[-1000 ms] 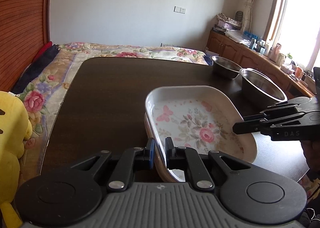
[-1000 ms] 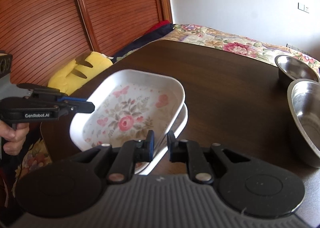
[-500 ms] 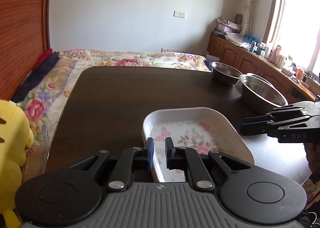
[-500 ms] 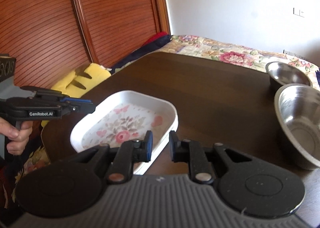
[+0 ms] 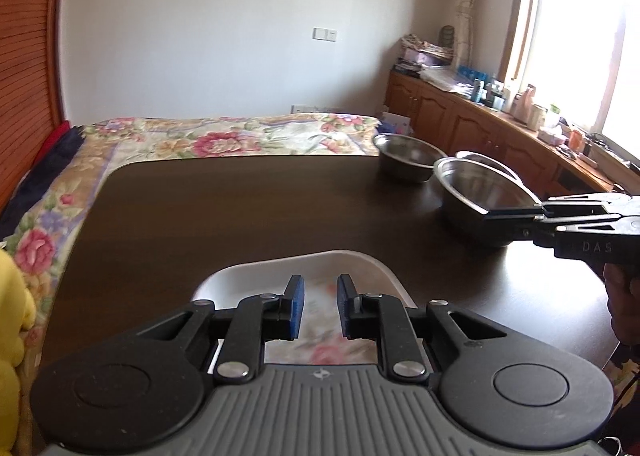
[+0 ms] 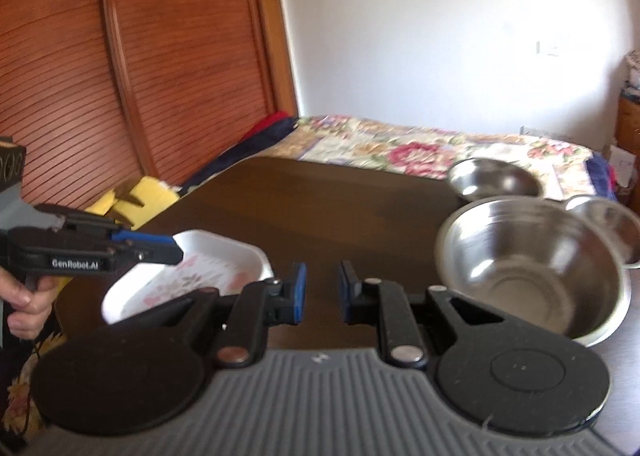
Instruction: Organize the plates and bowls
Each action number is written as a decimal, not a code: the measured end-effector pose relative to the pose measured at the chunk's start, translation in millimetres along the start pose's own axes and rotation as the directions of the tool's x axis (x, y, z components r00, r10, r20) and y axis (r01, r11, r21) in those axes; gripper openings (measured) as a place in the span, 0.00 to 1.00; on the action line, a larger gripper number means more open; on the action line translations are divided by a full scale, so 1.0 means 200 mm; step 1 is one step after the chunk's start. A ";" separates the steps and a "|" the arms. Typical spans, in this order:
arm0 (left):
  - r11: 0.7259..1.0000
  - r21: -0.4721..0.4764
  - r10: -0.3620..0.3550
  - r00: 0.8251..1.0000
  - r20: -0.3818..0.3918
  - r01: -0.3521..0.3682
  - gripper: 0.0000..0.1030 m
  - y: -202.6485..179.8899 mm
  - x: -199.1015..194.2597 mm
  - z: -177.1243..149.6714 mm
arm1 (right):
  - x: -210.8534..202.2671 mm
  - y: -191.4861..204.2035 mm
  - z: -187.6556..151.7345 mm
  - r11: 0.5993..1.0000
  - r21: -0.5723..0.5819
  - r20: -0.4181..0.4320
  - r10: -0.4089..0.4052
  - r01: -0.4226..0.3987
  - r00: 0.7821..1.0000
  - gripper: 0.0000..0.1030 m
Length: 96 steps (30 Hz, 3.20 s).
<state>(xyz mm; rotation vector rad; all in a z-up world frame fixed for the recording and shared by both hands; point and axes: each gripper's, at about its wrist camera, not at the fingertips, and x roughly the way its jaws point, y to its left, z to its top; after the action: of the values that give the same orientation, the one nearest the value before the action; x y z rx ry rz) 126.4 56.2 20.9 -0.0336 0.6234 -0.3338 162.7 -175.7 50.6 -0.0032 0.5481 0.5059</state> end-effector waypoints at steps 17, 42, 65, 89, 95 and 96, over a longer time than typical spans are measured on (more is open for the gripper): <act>0.993 0.078 -0.093 0.996 -0.017 0.094 0.25 -0.37 0.25 0.13 | -0.16 -0.40 -0.05 0.985 0.082 0.088 -0.161 0.154 0.983 0.20; 0.990 0.099 -0.105 0.995 0.006 0.103 0.62 -0.67 0.55 0.30 | -0.11 -0.76 -0.14 0.947 0.140 0.076 -0.301 0.288 0.951 0.50; 0.993 0.065 -0.092 0.991 -0.093 0.099 0.36 -0.69 0.81 0.32 | 0.01 -0.82 -0.16 0.942 0.202 0.001 -0.272 0.267 0.962 0.38; 0.987 0.012 -0.161 0.986 -0.052 0.161 0.27 -0.63 0.55 0.24 | -0.13 -0.66 -0.17 0.948 0.219 0.056 -0.249 0.231 0.967 0.27; 0.987 -0.013 -0.158 0.987 -0.038 0.158 0.27 -0.58 0.45 0.19 | -0.15 -0.55 -0.20 0.954 0.191 0.067 -0.246 0.230 0.967 0.27; 0.987 -0.020 -0.163 0.986 -0.039 0.162 0.27 -0.57 0.44 0.18 | -0.15 -0.54 -0.20 0.955 0.182 0.067 -0.249 0.233 0.966 0.27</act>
<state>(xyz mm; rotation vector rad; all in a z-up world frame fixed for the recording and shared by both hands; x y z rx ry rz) 180.3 -82.3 15.3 -0.0939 0.6649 -0.4880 170.4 -288.6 17.2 0.1165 0.4942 0.2174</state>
